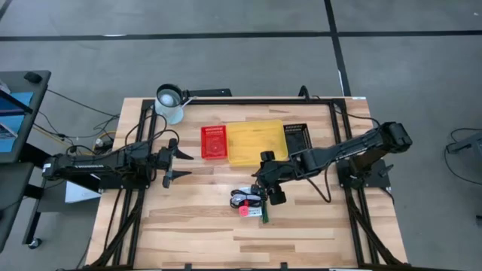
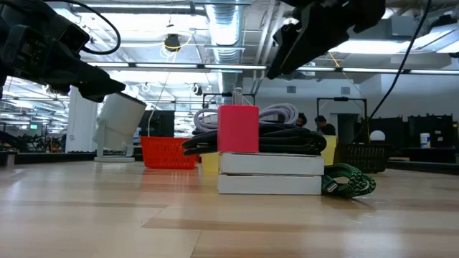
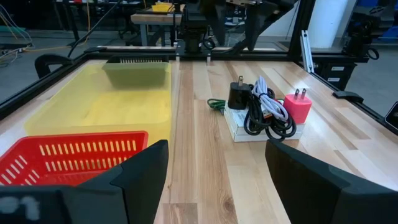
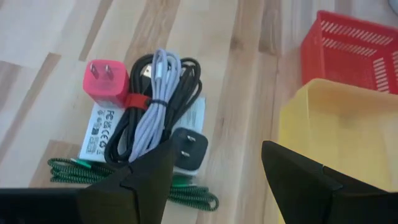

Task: Pick and place items into bin
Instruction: Put the black charger adapter into the red bin

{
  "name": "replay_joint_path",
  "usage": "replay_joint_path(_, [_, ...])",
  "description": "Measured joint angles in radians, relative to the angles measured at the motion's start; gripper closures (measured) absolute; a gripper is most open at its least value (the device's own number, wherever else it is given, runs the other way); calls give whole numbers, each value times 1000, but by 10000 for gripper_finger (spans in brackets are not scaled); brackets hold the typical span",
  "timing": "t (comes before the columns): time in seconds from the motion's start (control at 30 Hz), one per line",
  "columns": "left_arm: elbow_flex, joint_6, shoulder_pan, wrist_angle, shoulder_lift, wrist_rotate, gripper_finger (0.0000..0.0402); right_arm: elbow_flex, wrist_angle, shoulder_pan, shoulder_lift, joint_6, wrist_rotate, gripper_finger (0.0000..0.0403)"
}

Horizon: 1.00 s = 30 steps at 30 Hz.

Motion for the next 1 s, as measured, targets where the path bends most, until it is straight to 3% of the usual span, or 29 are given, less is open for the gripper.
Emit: replay_joint_path(1.0, [0, 0, 0, 0, 0, 0, 140, -1, 65, 2, -11, 123, 53, 163])
